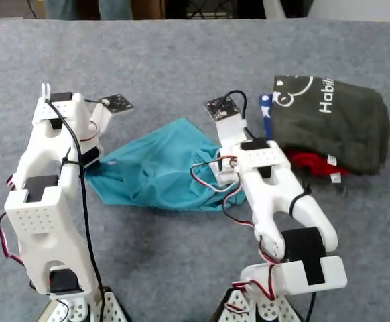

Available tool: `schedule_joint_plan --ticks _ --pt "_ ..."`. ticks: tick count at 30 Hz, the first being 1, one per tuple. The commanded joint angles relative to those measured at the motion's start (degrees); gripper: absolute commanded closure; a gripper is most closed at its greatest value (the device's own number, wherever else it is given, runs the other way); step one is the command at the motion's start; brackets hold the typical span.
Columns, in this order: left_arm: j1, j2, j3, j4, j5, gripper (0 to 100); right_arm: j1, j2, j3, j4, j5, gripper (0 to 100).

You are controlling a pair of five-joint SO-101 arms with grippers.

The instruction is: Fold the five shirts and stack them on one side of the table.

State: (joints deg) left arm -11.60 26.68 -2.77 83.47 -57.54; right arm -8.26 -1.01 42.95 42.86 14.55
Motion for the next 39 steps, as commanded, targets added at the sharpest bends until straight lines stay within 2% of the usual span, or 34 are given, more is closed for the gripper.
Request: schedule_joint_plan --ticks 1,7,9,15,18,20,24,30,35,39 --pt "-1.3 -7.3 -1.2 3.4 -0.8 97 0.2 0.0 -1.5 0.2 0.4 96.9" --pt "-7.1 -20.7 -1.1 6.0 -0.9 97 0.4 -6.9 -17.0 21.6 0.4 75.0" --pt "-9.5 -24.8 -0.7 6.4 -1.1 97 0.4 -9.7 -23.5 27.4 0.4 72.1" --pt "-15.6 -32.5 -0.7 10.0 -1.1 97 -0.7 -13.1 -38.7 33.4 0.3 76.1" --pt "-18.1 -33.1 0.7 10.8 -1.8 97 -4.9 -11.6 -42.7 33.2 0.3 80.2" --pt "-18.9 -33.6 4.4 10.7 -4.7 97 -9.1 -9.1 -45.1 32.1 0.3 83.4" --pt "-19.6 -33.8 13.9 8.8 -7.6 97 -16.0 0.0 -50.8 28.4 0.3 88.5" --pt "-21.7 -33.8 31.9 -7.6 -6.6 97 -21.7 23.4 -63.1 26.8 0.3 85.7" --pt "-21.8 -33.8 41.4 -19.1 0.8 97 -25.0 43.5 -79.6 30.2 0.7 79.6" --pt "-22.0 -33.8 42.6 -19.9 1.6 97 -26.4 56.9 -96.5 38.2 0.7 79.7"
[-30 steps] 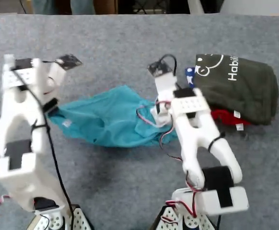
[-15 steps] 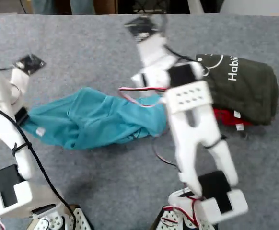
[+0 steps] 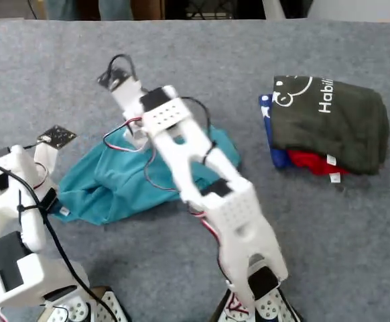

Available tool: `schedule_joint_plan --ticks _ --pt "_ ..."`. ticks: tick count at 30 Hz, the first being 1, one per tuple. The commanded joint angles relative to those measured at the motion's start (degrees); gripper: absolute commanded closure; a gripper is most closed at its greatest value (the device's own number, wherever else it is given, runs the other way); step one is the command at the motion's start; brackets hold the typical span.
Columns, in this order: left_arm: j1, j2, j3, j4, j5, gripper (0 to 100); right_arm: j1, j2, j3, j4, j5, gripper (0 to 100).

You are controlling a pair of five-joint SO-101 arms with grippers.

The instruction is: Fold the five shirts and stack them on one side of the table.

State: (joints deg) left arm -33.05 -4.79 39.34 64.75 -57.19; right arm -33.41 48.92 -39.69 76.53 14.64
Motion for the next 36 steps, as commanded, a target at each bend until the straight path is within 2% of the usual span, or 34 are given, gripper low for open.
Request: schedule_joint_plan --ticks 1,5,9,11,17,23,29,36 --pt "-0.9 -1.8 0.5 -1.2 1.2 97 -1.3 10.1 -18.2 6.6 0.6 79.7" --pt "-2.8 -1.7 0.6 -3.8 1.0 97 -1.3 21.1 -35.5 15.2 0.5 83.2" --pt "-5.3 -1.7 0.6 -6.5 1.0 97 -0.5 29.1 -51.1 23.6 0.5 98.9" --pt "-5.6 -1.7 0.6 -7.1 1.1 97 0.3 31.8 -56.6 24.7 0.2 97.6" --pt "-5.8 -1.7 0.5 -7.1 1.2 97 5.5 25.5 -53.8 24.7 -3.3 98.4" --pt "-7.6 -1.7 0.0 -7.1 1.0 97 14.7 18.6 -53.6 24.7 -4.2 98.4" --pt "-9.5 -1.7 -1.5 -7.2 1.0 97 23.7 18.4 -53.0 24.7 -4.0 98.4" --pt "-10.5 -1.7 -1.5 -7.2 1.0 97 27.3 18.3 -48.5 24.7 -3.9 98.4"
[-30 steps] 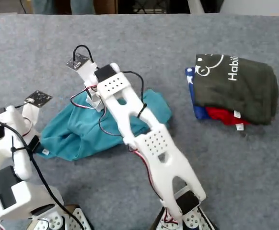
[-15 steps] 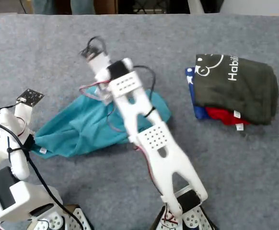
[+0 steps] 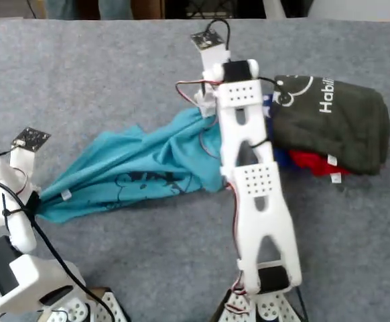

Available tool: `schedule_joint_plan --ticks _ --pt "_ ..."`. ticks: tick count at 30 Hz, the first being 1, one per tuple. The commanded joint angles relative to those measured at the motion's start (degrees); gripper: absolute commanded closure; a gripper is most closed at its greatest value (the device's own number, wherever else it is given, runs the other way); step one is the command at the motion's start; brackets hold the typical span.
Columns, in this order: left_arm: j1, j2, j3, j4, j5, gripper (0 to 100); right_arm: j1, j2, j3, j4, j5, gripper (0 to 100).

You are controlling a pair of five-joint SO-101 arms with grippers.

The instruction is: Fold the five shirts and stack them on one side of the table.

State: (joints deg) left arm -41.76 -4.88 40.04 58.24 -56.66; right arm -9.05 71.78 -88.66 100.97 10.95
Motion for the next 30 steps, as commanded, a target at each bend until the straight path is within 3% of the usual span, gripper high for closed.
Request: schedule_joint_plan --ticks 1,8,12,16,21,24,30 --pt "-1.8 -1.6 -2.2 -0.7 0.4 97 3.0 -4.7 1.0 0.3 0.3 98.4" --pt "-2.8 -1.6 -2.2 -0.7 0.2 97 0.8 -6.9 5.8 0.4 6.3 98.3" --pt "-5.5 -2.2 -2.2 0.7 -5.2 97 0.8 -14.4 21.2 0.4 11.4 98.0" --pt "-5.9 -2.2 -5.1 9.6 -11.2 97 -0.5 -25.5 41.8 0.4 17.3 97.0" --pt "-7.2 -2.2 -8.7 18.5 -18.5 97 -3.6 -40.3 58.4 0.3 22.1 78.3" --pt "-7.6 -2.2 -9.1 18.8 -19.1 97 -4.3 -46.8 60.4 0.2 23.4 71.7" --pt "-7.3 -2.2 -9.0 18.7 -19.1 97 -4.3 -48.6 50.9 0.2 21.0 71.6"
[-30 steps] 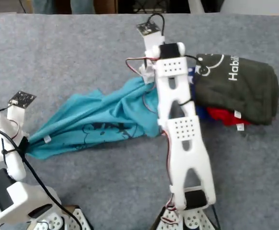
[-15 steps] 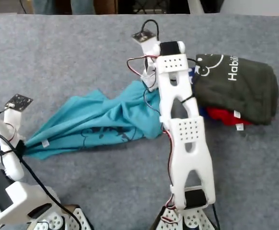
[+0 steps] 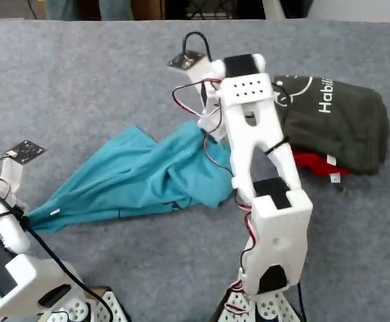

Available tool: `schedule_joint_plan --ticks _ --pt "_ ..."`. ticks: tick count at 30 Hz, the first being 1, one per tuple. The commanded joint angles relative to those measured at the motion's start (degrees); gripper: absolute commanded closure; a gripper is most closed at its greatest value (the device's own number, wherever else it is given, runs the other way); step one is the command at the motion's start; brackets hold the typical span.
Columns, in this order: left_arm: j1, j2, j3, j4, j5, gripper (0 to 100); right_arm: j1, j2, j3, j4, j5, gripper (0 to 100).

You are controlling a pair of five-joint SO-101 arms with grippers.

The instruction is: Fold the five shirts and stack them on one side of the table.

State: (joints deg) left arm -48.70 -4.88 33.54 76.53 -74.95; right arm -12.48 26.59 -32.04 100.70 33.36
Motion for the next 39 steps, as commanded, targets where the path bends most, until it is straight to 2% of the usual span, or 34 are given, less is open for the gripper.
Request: schedule_joint_plan --ticks 1,9,16,18,22,26,28,33,39 --pt "-0.4 -2.2 -2.4 0.4 -0.8 97 -1.1 -3.0 -7.2 0.4 -2.2 71.6" --pt "-0.5 -2.2 -2.4 0.2 -0.9 97 -7.5 1.0 -17.1 -0.3 -8.4 71.6" --pt "-0.2 -1.8 -2.4 0.0 -0.6 97 -17.5 18.2 -25.5 -8.6 -13.8 71.6" --pt "-0.2 -1.7 -2.3 -1.9 1.1 97 -17.2 22.7 -30.8 -8.3 -13.8 71.6" --pt "0.4 -1.7 -2.3 -6.9 9.3 97 -13.2 29.6 -41.6 -4.0 -13.8 71.6" --pt "1.2 -1.6 -2.3 -9.8 14.4 97 -9.5 33.9 -46.6 0.8 -14.0 71.7" --pt "1.2 -1.6 -2.3 -10.5 15.3 97 -7.9 32.9 -46.0 0.7 -16.1 75.4" --pt "1.1 -1.6 -1.4 -12.1 15.3 97 -7.6 25.7 -34.3 0.6 -17.2 94.7" --pt "1.1 -1.6 -0.7 -13.4 15.4 97 -7.4 17.6 -11.5 0.2 -17.0 92.4"
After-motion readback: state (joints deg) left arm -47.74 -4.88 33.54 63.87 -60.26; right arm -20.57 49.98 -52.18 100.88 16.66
